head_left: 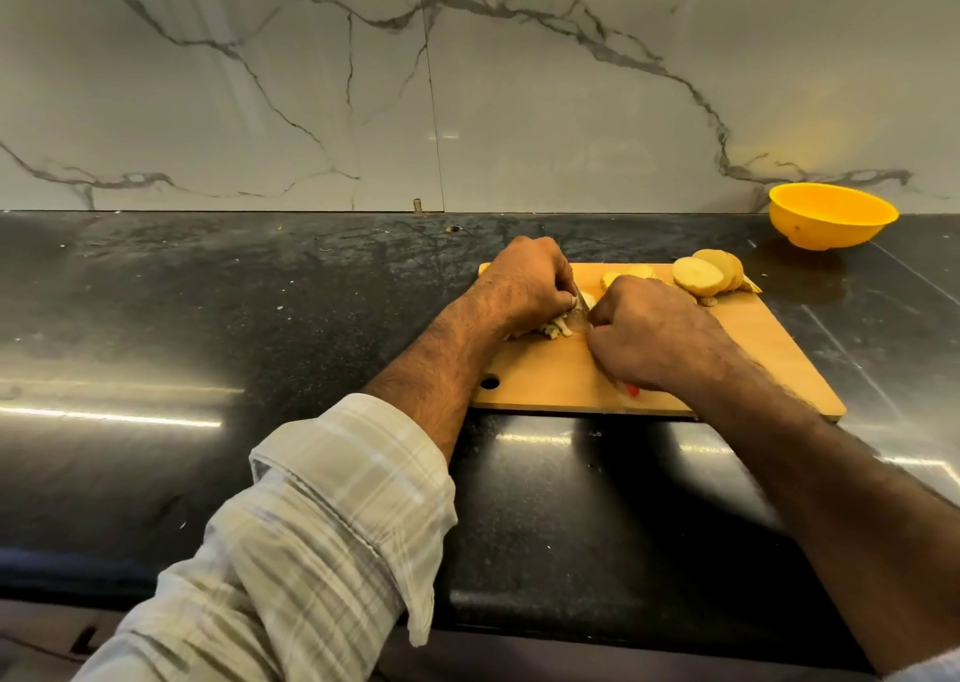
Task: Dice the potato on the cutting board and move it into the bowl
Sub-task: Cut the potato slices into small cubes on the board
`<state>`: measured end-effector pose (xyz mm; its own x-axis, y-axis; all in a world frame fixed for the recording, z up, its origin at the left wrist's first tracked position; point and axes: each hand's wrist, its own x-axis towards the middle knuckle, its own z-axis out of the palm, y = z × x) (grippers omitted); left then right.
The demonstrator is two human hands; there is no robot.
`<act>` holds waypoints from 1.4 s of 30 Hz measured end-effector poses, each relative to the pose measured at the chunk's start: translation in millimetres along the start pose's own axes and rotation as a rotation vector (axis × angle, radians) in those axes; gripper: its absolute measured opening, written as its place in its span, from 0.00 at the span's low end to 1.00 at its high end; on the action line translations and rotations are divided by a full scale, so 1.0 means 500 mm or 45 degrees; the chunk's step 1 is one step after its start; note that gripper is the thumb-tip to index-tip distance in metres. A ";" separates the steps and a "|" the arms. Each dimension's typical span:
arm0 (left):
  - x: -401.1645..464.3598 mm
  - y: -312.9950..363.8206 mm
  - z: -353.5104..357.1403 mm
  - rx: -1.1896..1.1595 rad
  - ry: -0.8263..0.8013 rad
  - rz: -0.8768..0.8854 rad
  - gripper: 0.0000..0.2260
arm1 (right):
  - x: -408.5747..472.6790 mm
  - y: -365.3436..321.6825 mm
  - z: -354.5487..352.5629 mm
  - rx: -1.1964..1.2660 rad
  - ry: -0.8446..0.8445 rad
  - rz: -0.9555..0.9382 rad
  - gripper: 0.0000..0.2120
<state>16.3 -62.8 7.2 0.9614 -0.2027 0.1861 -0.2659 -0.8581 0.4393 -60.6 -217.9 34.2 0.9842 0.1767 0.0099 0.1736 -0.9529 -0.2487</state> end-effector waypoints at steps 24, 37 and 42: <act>0.008 -0.020 -0.005 -0.126 -0.013 -0.101 0.02 | 0.019 -0.012 0.028 -0.028 0.065 -0.027 0.18; 0.000 -0.047 -0.015 -0.156 0.081 -0.071 0.04 | -0.014 0.033 -0.014 0.172 0.086 -0.014 0.17; 0.002 -0.050 -0.009 -0.222 0.089 -0.067 0.10 | 0.004 0.018 0.021 0.109 0.051 -0.040 0.22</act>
<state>23.4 -39.6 0.3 0.9688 -0.1210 0.2165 -0.2291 -0.7705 0.5948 -57.5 -223.8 21.6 0.9792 0.1944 0.0574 0.2024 -0.9222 -0.3294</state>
